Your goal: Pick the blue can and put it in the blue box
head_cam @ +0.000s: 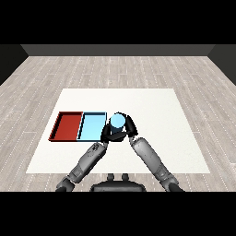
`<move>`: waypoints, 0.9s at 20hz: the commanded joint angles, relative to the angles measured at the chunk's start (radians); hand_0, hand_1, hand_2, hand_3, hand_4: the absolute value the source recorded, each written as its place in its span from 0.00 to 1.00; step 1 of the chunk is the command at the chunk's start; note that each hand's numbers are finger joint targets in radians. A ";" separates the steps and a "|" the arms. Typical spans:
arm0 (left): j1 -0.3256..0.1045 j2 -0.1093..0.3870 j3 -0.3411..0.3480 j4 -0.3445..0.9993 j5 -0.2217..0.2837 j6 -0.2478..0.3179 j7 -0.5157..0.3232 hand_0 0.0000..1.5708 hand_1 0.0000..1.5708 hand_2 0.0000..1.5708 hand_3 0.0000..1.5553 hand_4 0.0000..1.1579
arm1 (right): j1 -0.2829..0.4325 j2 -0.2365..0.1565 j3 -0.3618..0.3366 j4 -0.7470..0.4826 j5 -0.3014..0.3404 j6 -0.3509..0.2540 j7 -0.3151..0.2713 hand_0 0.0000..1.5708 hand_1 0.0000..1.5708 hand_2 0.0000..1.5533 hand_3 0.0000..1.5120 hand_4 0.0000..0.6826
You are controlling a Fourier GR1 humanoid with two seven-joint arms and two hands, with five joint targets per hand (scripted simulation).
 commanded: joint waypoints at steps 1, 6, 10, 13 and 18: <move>-0.018 0.000 0.005 -0.004 0.015 0.032 -0.035 1.00 1.00 1.00 0.96 0.97 | -0.024 0.000 -0.025 -0.012 0.018 0.033 0.073 0.55 0.55 0.56 0.39 0.00; -0.028 0.000 0.002 0.012 0.033 0.042 -0.050 1.00 1.00 1.00 0.96 0.97 | 0.023 0.000 -0.020 -0.017 0.020 0.041 0.033 0.00 0.00 0.00 0.00 0.00; -0.011 0.001 0.031 0.034 0.020 0.002 -0.110 1.00 1.00 1.00 0.96 0.98 | 0.027 0.000 -0.016 -0.039 0.052 0.059 0.043 0.00 0.00 0.00 0.00 0.00; 0.010 0.001 0.017 0.054 -0.003 0.013 -0.145 1.00 1.00 1.00 0.96 0.98 | 0.063 -0.016 -0.094 -0.044 0.009 0.143 -0.005 0.00 0.00 0.00 0.00 0.00; 0.044 0.064 0.058 -0.087 -0.050 0.010 0.012 1.00 1.00 1.00 0.96 0.97 | 0.073 -0.007 -0.166 -0.109 -0.055 0.089 0.049 0.00 0.00 0.00 0.00 0.00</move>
